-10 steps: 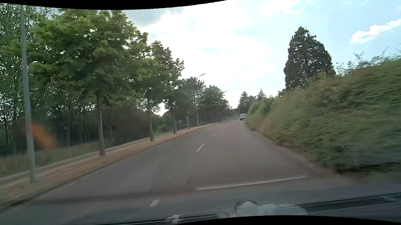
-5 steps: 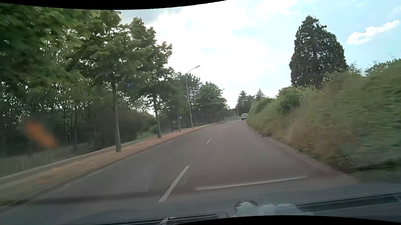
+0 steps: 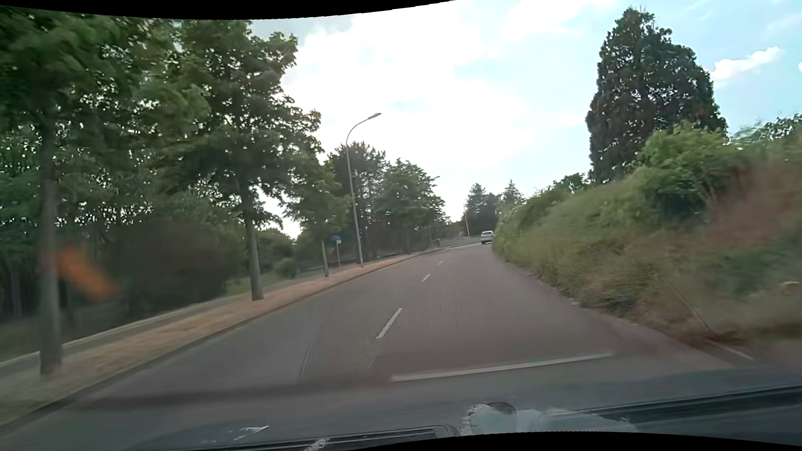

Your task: Follow the waypoints while adhering to traffic rules and regulations

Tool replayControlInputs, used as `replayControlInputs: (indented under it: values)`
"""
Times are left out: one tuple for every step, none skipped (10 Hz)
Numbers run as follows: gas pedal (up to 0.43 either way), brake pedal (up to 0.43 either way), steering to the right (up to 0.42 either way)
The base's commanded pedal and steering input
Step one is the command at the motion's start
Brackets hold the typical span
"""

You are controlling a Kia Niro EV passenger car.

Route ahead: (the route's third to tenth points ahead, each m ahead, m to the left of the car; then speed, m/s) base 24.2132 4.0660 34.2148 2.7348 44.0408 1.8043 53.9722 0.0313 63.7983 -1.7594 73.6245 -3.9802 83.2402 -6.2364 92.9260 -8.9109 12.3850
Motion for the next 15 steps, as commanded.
replayControlInputs:
  values:
    - [0.118, 0.000, 0.016]
    - [0.118, 0.000, 0.016]
    - [0.118, 0.000, 0.016]
    - [0.118, 0.000, 0.016]
    - [0.118, 0.000, 0.016]
    - [0.118, 0.000, 0.016]
    - [0.110, 0.000, 0.016]
    - [0.098, 0.000, 0.016]
    - [0.098, 0.000, 0.016]
    - [0.087, 0.000, 0.016]
    - [0.087, 0.000, 0.016]
    - [0.087, 0.000, 0.016]
    - [0.087, 0.000, 0.016]
    - [0.087, 0.000, 0.016]
    - [0.087, 0.000, 0.016]
